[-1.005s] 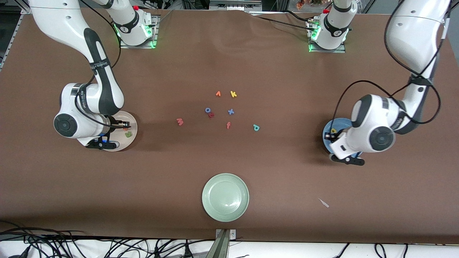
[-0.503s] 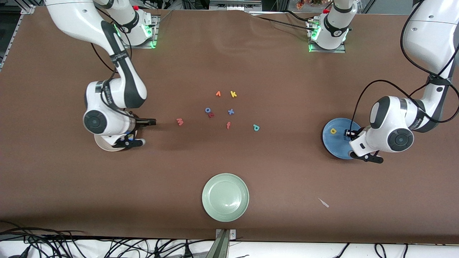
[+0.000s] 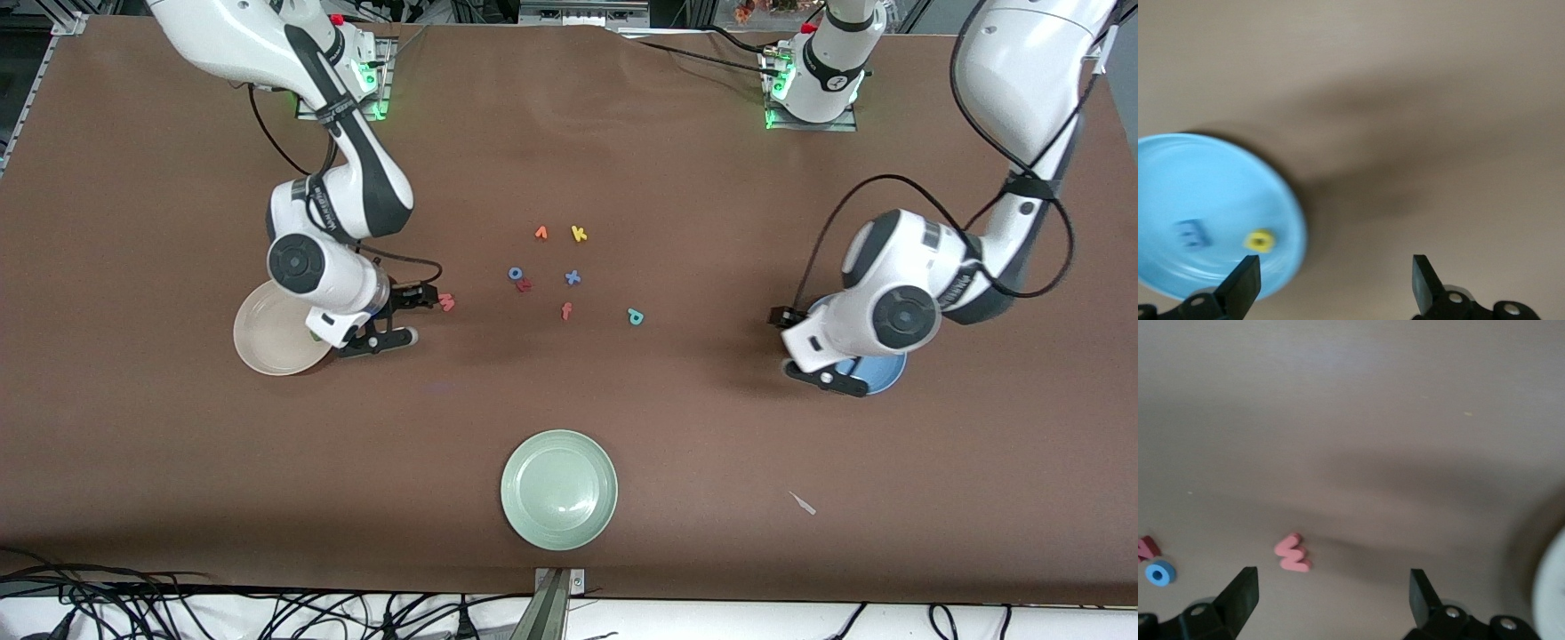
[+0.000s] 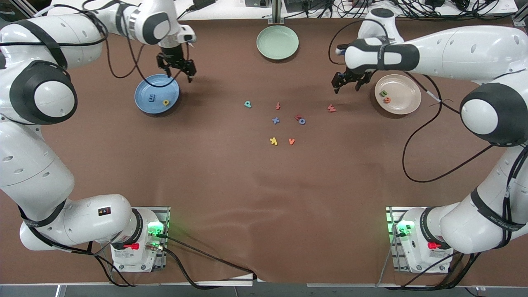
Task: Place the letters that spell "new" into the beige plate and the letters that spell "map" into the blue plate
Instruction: 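Grasp the pink W with the right gripper while the left gripper reaches the teal P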
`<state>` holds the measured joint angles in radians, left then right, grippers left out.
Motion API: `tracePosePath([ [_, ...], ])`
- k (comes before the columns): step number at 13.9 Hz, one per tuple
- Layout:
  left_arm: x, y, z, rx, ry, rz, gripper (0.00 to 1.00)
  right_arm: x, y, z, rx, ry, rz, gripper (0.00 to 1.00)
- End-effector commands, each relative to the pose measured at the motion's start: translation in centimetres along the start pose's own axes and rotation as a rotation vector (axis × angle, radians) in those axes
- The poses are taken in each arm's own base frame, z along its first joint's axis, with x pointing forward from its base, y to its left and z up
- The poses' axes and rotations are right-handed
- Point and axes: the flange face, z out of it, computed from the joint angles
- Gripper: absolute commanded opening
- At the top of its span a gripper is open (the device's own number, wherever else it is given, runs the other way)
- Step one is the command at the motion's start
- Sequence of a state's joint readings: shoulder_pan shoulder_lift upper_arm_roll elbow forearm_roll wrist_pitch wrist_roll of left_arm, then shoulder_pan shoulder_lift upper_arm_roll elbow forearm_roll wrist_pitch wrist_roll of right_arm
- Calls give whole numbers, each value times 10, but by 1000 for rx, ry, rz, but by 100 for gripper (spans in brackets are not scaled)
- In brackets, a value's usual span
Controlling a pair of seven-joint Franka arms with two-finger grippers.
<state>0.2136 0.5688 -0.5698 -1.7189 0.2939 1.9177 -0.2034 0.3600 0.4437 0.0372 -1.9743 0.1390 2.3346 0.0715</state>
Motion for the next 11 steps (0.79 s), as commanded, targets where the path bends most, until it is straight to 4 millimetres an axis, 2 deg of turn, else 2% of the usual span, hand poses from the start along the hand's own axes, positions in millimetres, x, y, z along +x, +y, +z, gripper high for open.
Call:
tracePosePath([
  [1,3,83,6,28,17,-59,100,-30,-15,21,-35,59,-83,100],
  [2,5,108,9,18,32,-94,100,-38,-23,31,-51,80,-126,100],
  [4,12,130,26,-37,56,-227,100,-46,-32,48,-56,96,-157,100],
  [6,17,162,36,-109,87,-380,100,-49,-46,58,-64,89,-192,100],
  [8,18,183,43,-143,104,-542,100,-46,-47,62,-79,98,-221,98],
  [11,16,206,54,-174,101,-751,100,-42,-46,72,-85,121,-239,90],
])
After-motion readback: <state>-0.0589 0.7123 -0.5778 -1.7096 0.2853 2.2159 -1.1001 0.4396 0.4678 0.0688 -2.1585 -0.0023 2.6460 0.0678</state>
